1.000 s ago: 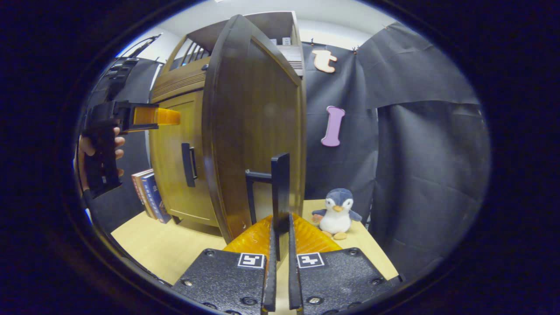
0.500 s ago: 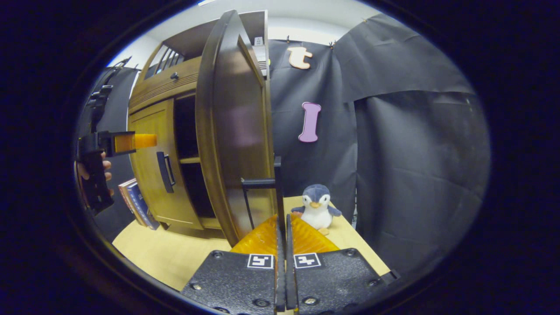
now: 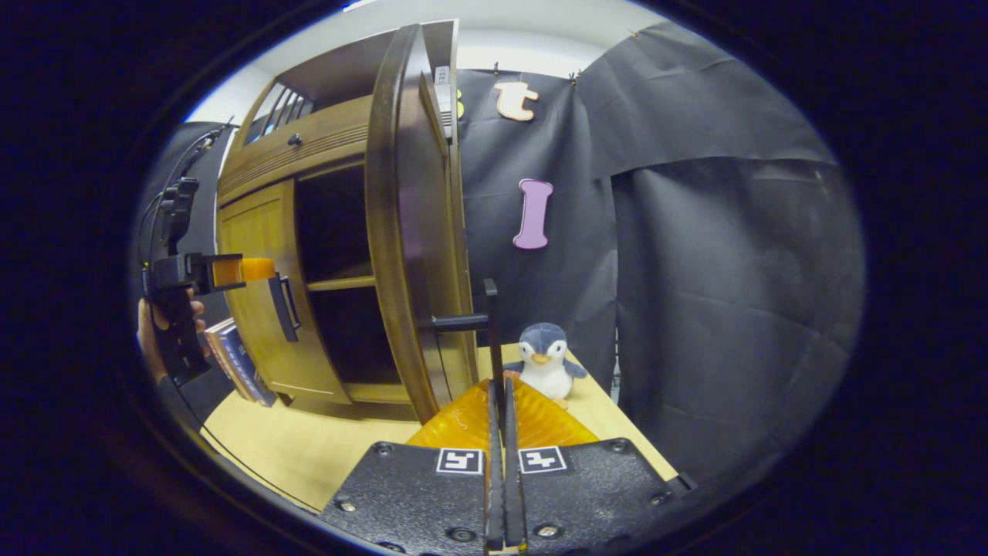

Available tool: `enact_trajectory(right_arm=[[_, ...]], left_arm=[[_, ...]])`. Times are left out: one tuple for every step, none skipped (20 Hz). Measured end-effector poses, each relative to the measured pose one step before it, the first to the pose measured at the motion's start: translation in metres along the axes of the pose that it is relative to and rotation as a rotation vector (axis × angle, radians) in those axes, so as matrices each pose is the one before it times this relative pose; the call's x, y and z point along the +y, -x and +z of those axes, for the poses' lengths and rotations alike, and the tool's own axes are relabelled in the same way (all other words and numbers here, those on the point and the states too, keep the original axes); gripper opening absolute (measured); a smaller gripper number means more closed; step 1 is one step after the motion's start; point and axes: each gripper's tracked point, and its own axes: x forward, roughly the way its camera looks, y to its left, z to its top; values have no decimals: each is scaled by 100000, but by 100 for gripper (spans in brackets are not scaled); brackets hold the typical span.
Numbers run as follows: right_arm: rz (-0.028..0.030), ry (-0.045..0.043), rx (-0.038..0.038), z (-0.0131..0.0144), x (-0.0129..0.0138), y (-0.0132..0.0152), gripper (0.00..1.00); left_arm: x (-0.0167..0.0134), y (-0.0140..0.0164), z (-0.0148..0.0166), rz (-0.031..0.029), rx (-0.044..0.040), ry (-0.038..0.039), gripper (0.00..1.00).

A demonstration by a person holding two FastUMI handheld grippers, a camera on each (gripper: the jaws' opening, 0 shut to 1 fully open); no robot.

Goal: Open the right door of the double-door shoe cabinet with the right hand, and open the left door with the left hand.

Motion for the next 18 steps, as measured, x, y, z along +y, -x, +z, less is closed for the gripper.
enact_trajectory(right_arm=[[-1682, -11, -236, 122, -387, 299, 4], [-1761, -659, -250, 233, -619, 303, 4], [-2172, -1216, 67, 165, -781, 215, 4], [-2079, -2180, 286, 276, -767, 226, 4], [-1042, -2363, -454, 430, -431, 137, 0], [-70, -2209, -1056, 579, -165, 283, 4], [-611, -1055, -1098, 307, -216, 379, 0], [-148, -213, -1122, 513, 80, 300, 4], [305, 442, -1075, 229, 290, 344, 4], [335, 768, -1324, 527, 428, 397, 4], [329, 880, -1336, 518, 506, 235, 4], [-739, 731, -1027, 508, 297, 227, 4], [-47, 104, -1490, 599, 301, 271, 0], [-2033, 595, -816, 703, 171, 302, 4], [-1098, 989, -885, 514, 77, -105, 5], [-404, 1455, -1461, 653, 213, 201, 6], [-551, 945, -1597, 584, -150, 468, 7], [-112, 366, -1526, 649, 61, 346, 5]], left_arm=[[192, -283, -239, 567, 737, 465, 96], [181, -306, -89, 406, 386, 302, 96], [69, -242, -65, 246, 99, 160, 96], [56, -276, -2, -104, 45, -65, 96], [146, -369, -139, 216, 445, -323, 95], [183, -261, -180, 137, 333, -48, 100], [25, -429, -148, -281, 301, 228, 95], [-35, -237, -204, -515, 391, 321, 95], [-165, -188, -43, -483, 212, 53, 95], [-40, -371, -7, -346, 204, -245, 95], [-15, -275, -124, -277, 20, -321, 95], [-11, -181, -163, -60, 472, 150, 95], [-107, -185, -206, -433, 277, 366, 95], [-23, -291, -88, -181, 17, -142, 95], [251, -295, 102, 979, -657, -583, 95], [217, -394, 82, 725, -728, -429, 94], [276, -326, -191, 1255, 379, -393, 94], [491, -394, -295, 1066, 316, -330, 95]])
